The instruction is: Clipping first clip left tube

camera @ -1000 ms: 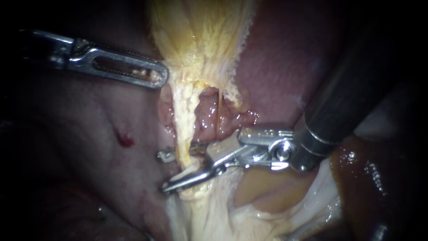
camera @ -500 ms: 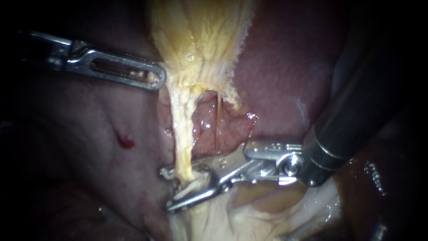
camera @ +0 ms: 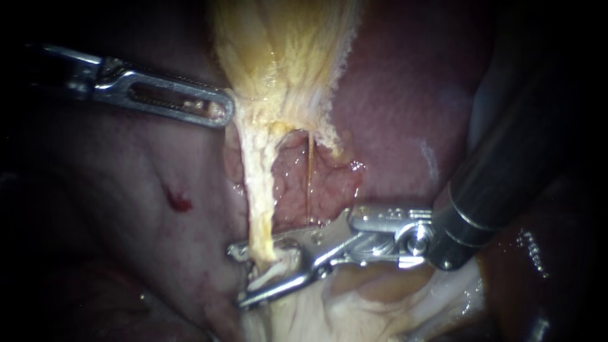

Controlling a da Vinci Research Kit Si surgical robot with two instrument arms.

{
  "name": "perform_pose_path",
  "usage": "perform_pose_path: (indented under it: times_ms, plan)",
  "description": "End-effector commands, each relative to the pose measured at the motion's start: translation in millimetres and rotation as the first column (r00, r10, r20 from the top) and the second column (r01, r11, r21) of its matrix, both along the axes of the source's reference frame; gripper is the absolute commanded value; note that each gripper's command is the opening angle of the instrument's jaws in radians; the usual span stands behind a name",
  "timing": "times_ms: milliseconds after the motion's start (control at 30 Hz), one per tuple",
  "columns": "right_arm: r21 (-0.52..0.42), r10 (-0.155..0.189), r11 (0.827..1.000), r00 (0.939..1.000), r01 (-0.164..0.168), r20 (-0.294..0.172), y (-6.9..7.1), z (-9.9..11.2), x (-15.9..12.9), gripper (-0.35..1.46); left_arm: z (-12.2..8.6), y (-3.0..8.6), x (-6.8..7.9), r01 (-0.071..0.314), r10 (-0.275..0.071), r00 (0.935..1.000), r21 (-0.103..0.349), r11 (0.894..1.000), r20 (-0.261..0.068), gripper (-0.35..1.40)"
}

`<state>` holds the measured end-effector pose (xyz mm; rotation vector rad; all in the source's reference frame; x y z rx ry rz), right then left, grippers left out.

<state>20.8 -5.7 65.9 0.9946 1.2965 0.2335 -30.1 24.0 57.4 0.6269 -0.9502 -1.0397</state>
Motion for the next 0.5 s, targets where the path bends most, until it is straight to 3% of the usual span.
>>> perform_pose_path:
  times_ms: [33,500]
  plan:
    - [0.000,-0.001,1.000,1.0000,0.001,0.000,0.0,0.0,0.0,0.49,0.0,0.0,0.0,0.000,0.000,1.0000,0.000,1.000,0.000,-0.33]
    - [0.000,-0.002,1.000,1.0000,0.002,-0.001,0.1,0.2,-0.5,0.44,0.0,0.0,0.0,0.000,0.000,1.0000,0.000,1.000,0.000,-0.33]
